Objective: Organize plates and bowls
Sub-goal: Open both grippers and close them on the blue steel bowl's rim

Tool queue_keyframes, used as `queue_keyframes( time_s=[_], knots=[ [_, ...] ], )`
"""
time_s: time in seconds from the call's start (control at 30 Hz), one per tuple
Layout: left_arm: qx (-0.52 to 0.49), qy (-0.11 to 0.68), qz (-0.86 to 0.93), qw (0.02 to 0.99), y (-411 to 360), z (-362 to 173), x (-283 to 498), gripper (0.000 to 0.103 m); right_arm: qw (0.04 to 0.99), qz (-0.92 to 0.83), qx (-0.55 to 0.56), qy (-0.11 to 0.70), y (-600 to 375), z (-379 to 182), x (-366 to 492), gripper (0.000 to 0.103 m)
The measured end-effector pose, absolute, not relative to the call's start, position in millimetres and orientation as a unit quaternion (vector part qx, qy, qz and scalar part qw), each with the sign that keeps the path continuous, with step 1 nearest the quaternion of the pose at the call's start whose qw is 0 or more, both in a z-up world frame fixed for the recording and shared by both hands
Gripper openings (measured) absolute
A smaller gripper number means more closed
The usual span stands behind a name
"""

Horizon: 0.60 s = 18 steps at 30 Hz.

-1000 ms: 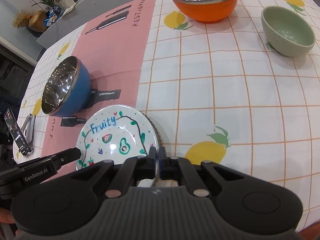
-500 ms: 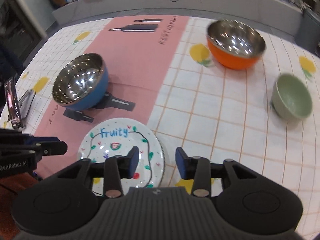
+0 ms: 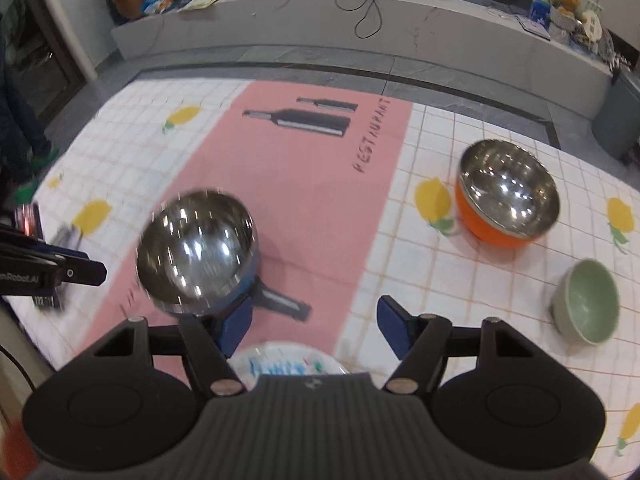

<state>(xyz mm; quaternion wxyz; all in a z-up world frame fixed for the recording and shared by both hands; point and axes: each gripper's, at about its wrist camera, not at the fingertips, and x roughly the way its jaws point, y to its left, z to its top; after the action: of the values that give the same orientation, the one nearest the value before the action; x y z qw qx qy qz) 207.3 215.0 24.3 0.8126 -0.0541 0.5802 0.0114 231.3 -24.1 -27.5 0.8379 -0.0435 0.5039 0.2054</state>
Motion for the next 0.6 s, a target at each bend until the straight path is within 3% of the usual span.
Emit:
queue_keyframes(
  time_s=[0.2,0.6],
  knots=[
    [-0.079,0.572,0.004,0.816,229,0,226,0.038,0.830,0.187,-0.017,0.526,1,-38,256,0.068],
    [-0.128,0.586,0.010,0.800,239,-54,237,0.038,0.783,0.178,0.021,0.596,27,-88,282,0.055]
  ],
)
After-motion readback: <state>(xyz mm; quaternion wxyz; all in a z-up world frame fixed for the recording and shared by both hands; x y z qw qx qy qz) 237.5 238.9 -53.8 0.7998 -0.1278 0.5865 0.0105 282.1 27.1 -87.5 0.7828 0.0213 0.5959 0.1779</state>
